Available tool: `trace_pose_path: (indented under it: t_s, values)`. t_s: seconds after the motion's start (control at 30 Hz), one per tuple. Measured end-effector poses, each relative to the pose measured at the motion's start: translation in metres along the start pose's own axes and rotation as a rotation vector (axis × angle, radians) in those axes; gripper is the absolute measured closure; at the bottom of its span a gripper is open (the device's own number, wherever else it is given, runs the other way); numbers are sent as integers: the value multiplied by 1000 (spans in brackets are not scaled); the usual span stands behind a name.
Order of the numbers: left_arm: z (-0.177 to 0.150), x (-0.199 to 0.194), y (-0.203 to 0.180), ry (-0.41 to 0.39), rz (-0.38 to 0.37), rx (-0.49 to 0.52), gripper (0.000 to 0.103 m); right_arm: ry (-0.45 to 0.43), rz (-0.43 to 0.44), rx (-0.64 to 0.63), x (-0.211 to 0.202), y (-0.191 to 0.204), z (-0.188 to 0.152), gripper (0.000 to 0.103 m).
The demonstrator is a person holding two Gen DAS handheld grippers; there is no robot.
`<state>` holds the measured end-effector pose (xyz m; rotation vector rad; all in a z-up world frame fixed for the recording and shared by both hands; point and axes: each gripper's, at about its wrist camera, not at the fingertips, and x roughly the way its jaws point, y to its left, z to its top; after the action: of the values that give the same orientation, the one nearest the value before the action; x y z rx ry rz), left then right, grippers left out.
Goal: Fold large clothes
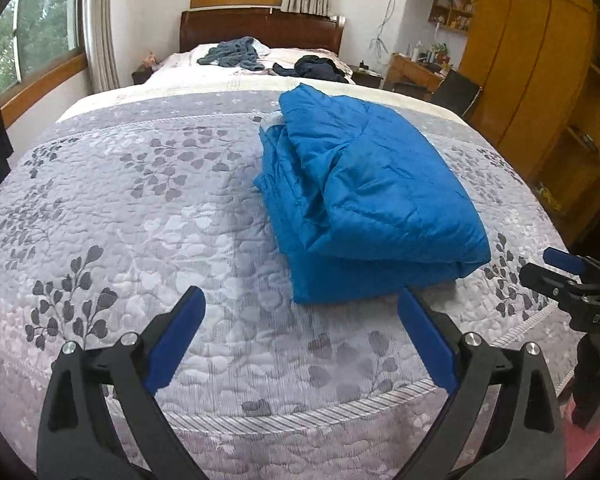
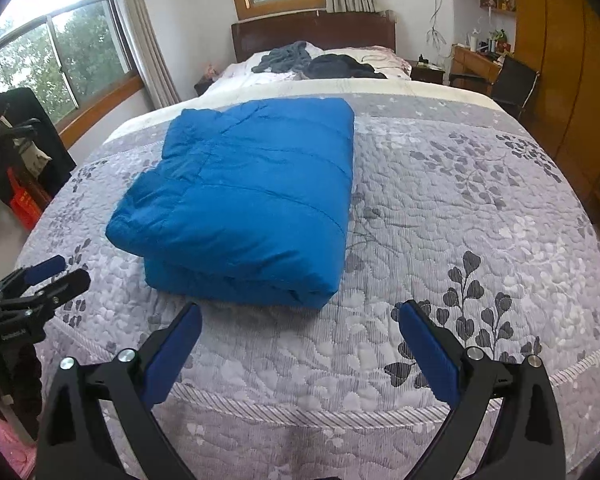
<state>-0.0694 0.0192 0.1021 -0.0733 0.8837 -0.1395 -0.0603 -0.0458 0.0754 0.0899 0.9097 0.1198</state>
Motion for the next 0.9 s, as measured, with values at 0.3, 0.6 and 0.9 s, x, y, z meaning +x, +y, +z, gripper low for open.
trace_pose_path:
  t_s: [0.3,0.6,0.9]
  values:
    - [-5,-11,2,-26,75,-14,7,8,-19,-10,-2,8,-4,4]
    - [-9,-14,-2,-29,99,-9,7,14,-38,-13,0,10,-5,4]
    - [-11,-14,-3,-29,114,-9,7,25,-47,-3,5,4,-5,4]
